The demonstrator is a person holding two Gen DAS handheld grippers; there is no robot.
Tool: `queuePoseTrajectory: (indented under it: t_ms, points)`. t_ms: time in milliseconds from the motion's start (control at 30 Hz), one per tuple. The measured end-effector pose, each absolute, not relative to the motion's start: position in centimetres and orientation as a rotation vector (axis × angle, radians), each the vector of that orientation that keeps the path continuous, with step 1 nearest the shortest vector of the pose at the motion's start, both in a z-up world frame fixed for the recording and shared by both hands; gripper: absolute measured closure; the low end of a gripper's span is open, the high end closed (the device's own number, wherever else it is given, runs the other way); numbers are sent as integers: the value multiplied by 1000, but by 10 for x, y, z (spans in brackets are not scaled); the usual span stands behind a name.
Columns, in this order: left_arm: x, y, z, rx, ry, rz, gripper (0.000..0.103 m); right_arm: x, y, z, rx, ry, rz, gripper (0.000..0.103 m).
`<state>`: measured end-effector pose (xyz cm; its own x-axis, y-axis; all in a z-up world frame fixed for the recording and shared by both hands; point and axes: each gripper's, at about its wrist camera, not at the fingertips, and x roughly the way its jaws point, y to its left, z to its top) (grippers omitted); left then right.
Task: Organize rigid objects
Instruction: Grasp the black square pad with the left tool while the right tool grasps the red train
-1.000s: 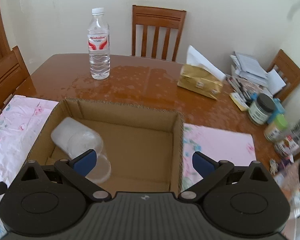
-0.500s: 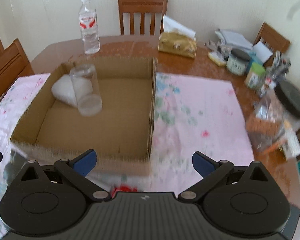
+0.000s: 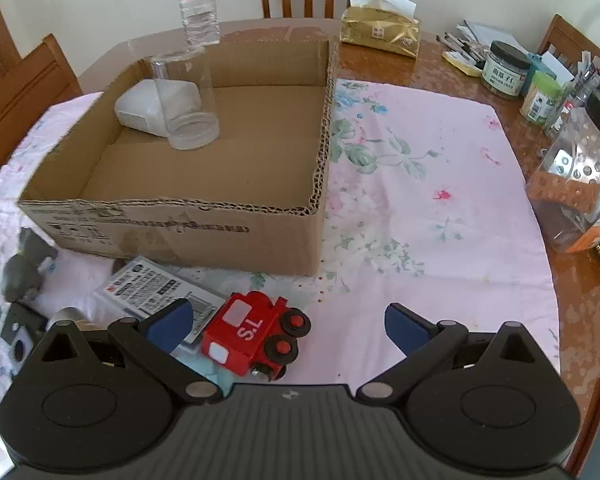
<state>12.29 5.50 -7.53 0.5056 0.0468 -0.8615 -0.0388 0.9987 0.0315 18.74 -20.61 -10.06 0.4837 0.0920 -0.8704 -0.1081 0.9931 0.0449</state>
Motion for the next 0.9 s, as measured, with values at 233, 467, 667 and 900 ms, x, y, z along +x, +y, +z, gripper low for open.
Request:
queuePoseTrajectory:
  t_ms: [233,467,667,900]
  points:
    - [123,51,-77,19,1051,47,3,182,-222,-111,-46,1099,88,0]
    - [126,49,-79,34,1057,43,3,173,-253,-128,-67,1136,-2,0]
    - [127,52,-81,39,1064,49,3,166,-279,-131,-39,1150,-74,0]
    - [128,56,-85,36,1067,39,3,172,-257,-127,17,1063,-3,0]
